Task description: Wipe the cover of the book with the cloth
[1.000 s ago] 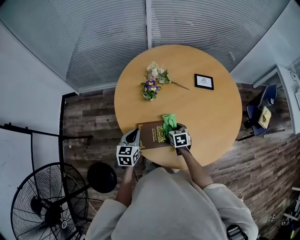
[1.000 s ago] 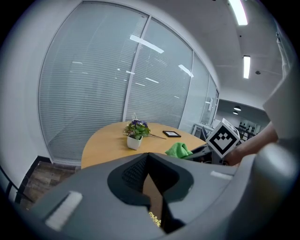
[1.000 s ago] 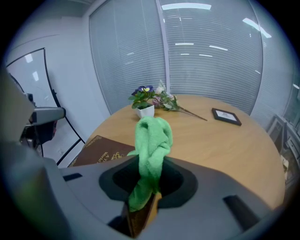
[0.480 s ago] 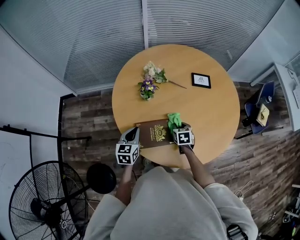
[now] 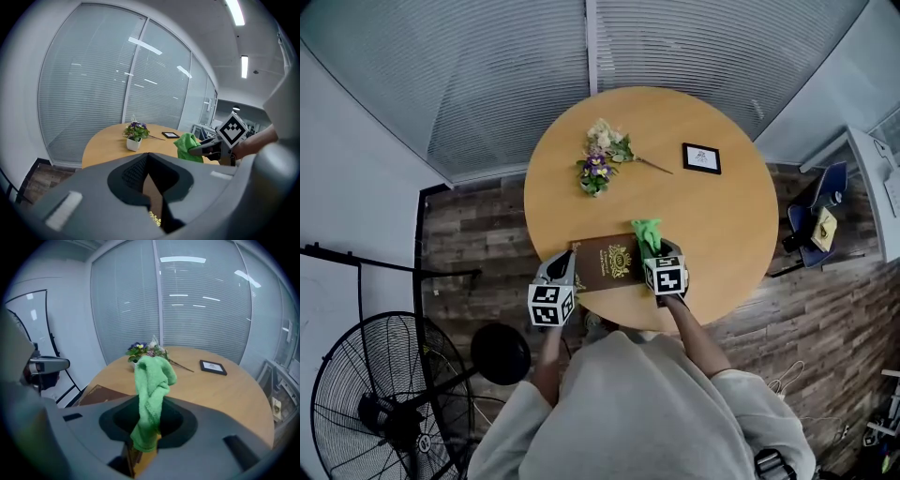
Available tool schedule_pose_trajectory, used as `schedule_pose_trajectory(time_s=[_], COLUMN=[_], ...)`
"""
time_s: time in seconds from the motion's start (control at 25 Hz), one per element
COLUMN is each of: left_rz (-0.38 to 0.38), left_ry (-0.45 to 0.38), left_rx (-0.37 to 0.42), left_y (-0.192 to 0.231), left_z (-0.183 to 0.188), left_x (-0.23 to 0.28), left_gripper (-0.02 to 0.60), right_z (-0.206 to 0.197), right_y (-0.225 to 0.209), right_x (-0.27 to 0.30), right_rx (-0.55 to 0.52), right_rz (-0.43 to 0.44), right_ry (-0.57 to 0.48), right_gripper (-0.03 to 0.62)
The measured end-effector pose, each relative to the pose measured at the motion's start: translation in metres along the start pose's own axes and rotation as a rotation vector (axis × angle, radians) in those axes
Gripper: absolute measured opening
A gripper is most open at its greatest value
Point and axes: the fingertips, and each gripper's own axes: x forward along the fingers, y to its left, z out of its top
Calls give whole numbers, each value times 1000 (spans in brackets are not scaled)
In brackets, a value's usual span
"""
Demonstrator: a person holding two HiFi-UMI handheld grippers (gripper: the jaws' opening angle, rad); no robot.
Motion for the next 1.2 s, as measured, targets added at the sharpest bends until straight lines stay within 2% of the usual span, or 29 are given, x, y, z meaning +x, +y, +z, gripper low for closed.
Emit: schedule_pose_trajectory(time_s=[0.28, 0.88, 1.2], left_rz=[27, 137, 201], left_ry=[-6, -26, -24], left_rx=[-10, -60, -87], left_y=[6, 39, 59], left_z=[-4, -16, -28], left_x=[-12, -54, -80], left_gripper=[9, 9, 9], right_z=[21, 23, 17], right_y=[47, 157, 194], right_x=[-3, 9, 18], right_rx=[-34, -142, -176], right_rz=[91, 292, 353], right_ry=[-65, -26, -1], right_gripper=[106, 106, 106])
